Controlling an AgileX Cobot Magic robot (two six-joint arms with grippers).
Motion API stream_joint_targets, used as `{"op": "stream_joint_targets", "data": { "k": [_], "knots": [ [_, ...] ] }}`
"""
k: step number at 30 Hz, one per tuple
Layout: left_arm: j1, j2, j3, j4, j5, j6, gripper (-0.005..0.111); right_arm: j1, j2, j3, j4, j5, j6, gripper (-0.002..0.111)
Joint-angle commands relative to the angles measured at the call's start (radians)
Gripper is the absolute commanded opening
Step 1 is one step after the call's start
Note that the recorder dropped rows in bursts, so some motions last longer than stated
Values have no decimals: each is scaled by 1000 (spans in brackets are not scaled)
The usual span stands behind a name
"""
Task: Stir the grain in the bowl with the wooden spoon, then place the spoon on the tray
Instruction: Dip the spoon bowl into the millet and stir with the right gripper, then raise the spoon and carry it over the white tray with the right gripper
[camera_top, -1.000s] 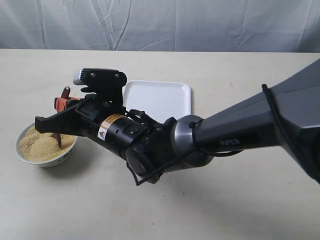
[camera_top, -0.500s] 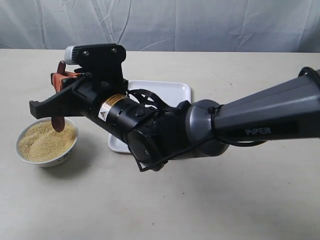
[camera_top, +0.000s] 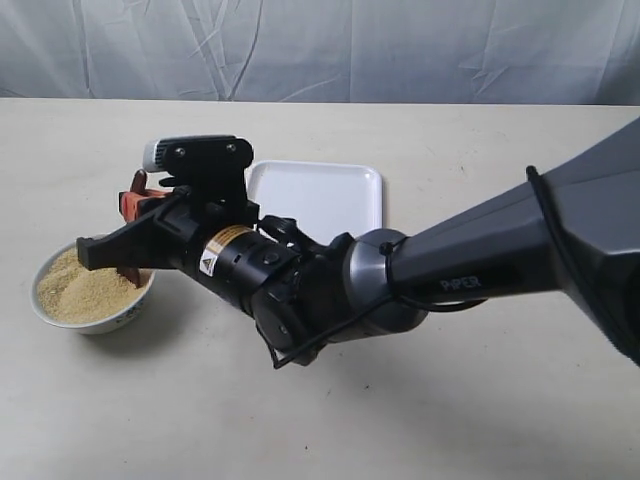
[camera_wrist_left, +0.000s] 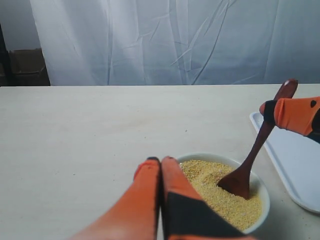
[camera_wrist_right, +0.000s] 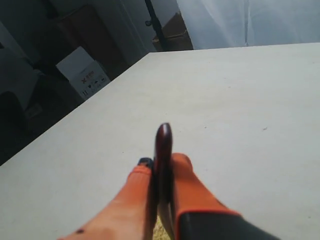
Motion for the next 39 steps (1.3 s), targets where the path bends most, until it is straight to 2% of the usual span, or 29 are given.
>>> {"op": "stream_joint_targets", "data": {
  "k": [1,8,13,20,24,29,32,35,39],
  "knots": [
    [0,-5,5,8,-2,-6,0,22,2,2,-20,14,27,-1],
    [0,-5,5,8,-2,-6,0,25,-8,2,-23,-102,27,-1],
    [0,-5,5,8,-2,-6,0,21,-62,2,-19,-81,-118,-1],
    [0,-5,5,8,-2,-6,0,21,-84,2,-19,-40,-115,-1],
    [0,-5,5,8,-2,-6,0,21,-88,2,57,-29,-9,-1],
    [0,-5,5,8,-2,-6,0,21,-73,2,152,-8,-6,-1],
    [0,-5,5,8,-2,-6,0,21,-117,2,188,-5,96,-1],
    [0,-5,5,8,-3,-6,0,1,-203,2,255,113,96,-1],
    [0,-5,5,8,-3,-6,0,-119,-282,2,247,426,96,-1]
  ]
}}
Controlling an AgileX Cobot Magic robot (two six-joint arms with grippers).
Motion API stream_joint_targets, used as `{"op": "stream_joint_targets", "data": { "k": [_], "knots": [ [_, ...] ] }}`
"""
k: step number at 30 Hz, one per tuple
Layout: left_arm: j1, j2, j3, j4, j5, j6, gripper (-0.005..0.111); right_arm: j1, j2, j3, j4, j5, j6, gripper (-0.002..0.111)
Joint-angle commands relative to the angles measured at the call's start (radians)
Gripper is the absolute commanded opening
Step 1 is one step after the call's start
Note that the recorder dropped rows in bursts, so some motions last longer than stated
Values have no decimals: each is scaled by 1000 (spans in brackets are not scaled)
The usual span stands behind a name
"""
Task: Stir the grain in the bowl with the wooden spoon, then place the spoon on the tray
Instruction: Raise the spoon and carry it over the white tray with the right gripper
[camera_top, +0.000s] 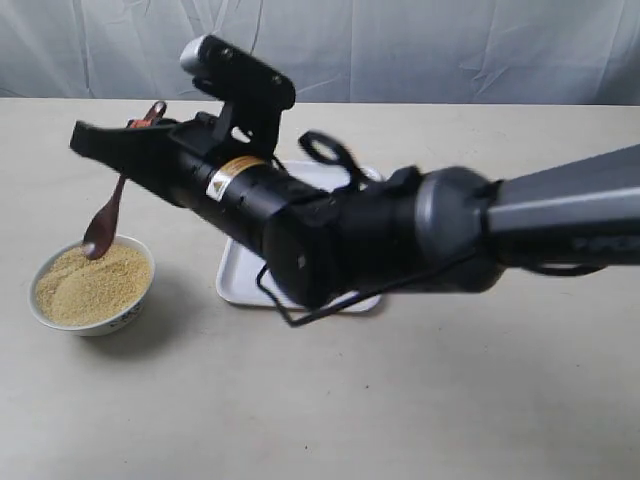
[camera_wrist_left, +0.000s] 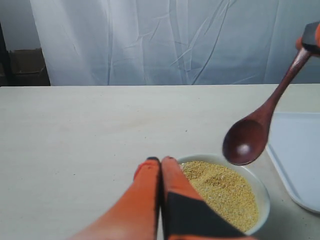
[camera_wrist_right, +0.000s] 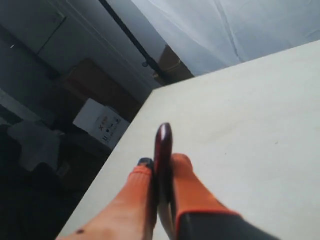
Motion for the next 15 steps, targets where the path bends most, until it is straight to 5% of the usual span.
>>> {"op": "stream_joint_targets", "data": {
  "k": [1,9,15],
  "knots": [
    [0,-5,5,8,-3,-6,0,-153,-90,2,-12,348,5,-1],
    [0,-5,5,8,-3,-6,0,-456,-92,2,-78,747,0,-1],
    [0,-5,5,8,-3,-6,0,-563,-19,-86,6,857,-142,-1]
  ]
}}
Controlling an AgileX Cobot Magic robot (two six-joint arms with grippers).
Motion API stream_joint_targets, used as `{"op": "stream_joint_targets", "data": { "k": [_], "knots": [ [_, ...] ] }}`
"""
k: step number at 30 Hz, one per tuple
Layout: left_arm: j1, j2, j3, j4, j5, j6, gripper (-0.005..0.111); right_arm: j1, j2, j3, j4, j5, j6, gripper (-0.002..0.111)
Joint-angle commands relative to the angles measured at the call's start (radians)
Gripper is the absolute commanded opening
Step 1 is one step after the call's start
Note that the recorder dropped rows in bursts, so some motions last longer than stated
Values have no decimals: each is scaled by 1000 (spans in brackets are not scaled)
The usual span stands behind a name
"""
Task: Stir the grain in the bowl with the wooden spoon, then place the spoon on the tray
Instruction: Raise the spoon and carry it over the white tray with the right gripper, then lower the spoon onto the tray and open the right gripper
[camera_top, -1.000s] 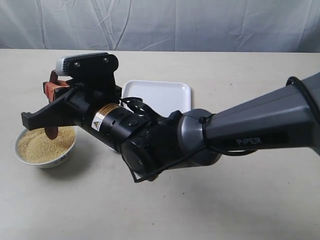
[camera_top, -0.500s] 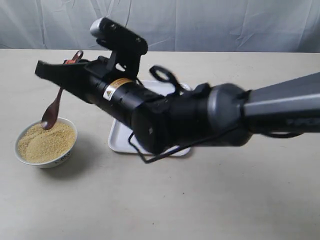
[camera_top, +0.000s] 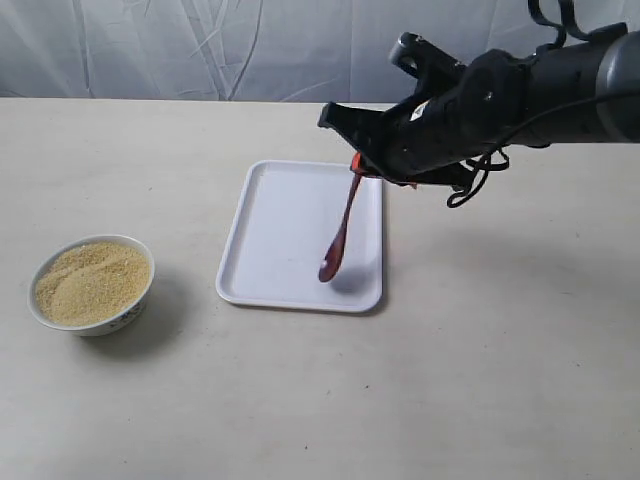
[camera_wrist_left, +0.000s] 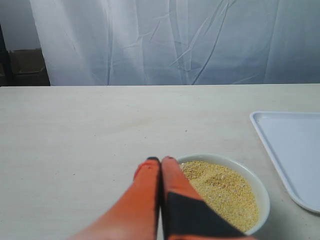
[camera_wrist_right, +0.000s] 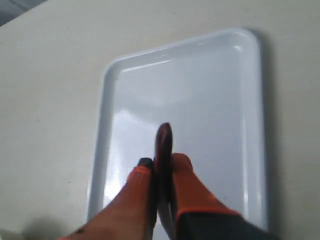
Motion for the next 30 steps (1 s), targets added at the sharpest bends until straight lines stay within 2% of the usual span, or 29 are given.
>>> {"op": "stream_joint_targets", "data": {
  "k": [1,5,7,13,26,28,30],
  "knots": [
    [0,-5,5,8,-3,-6,0,-60,65,-110,124,122,-192,-1],
    [0,-5,5,8,-3,-6,0,-96,165,-285,379,331,-512,-1],
    [0,-5,5,8,-3,-6,0,-99,217,-351,460,417,-596,-1],
    [0,-5,5,8,-3,-6,0,-97,349,-450,482,451,-610,-1],
    [0,-5,5,8,-3,-6,0,-97,436,-450,526,335,-615,-1],
    [0,-5,5,8,-3,-6,0,-97,436,-450,526,328,-615,5],
    [0,-5,5,8,-3,-6,0,-97,436,-450,526,329,-617,19]
  ]
}}
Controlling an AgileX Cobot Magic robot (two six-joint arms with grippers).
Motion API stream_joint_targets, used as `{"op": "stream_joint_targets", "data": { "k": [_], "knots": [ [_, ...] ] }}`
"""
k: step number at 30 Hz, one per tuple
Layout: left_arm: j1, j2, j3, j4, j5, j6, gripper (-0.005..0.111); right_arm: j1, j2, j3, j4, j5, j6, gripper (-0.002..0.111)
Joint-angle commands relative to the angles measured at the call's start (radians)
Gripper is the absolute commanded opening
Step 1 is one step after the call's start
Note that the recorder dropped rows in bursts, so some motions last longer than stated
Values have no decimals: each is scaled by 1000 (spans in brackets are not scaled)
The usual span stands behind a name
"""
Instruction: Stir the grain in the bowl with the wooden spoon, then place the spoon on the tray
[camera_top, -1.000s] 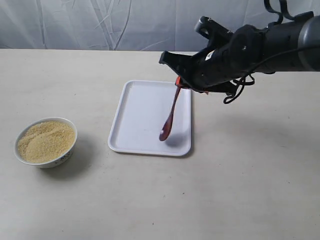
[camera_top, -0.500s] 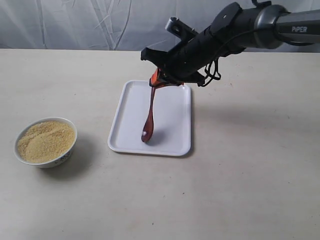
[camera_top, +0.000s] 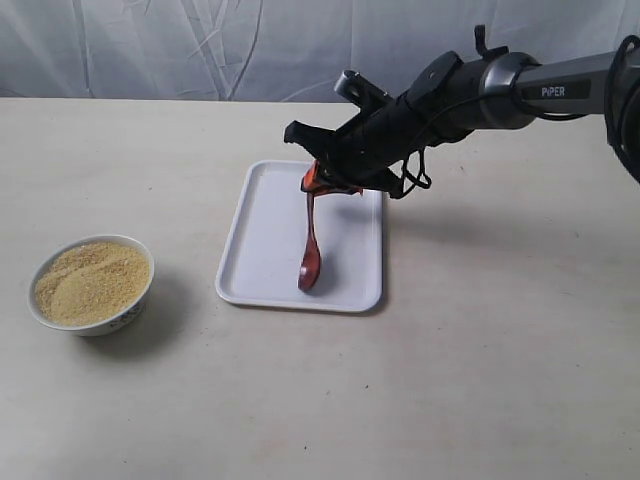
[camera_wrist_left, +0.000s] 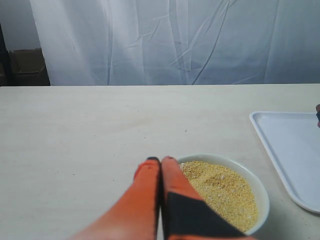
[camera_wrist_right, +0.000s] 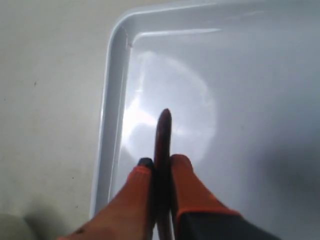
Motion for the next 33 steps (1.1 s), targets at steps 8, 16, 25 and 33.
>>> {"op": "stream_joint_targets", "data": {
  "k": [8,16,25,33],
  "knots": [
    [0,-5,5,8,-3,-6,0,-5,-13,-5,-19,-34,-31,38],
    [0,-5,5,8,-3,-6,0,-5,-143,-5,-239,81,72,34],
    [0,-5,5,8,-3,-6,0,-4,-337,-5,-548,489,124,0],
    [0,-5,5,8,-3,-6,0,-4,-630,259,-585,451,124,0]
  ]
}}
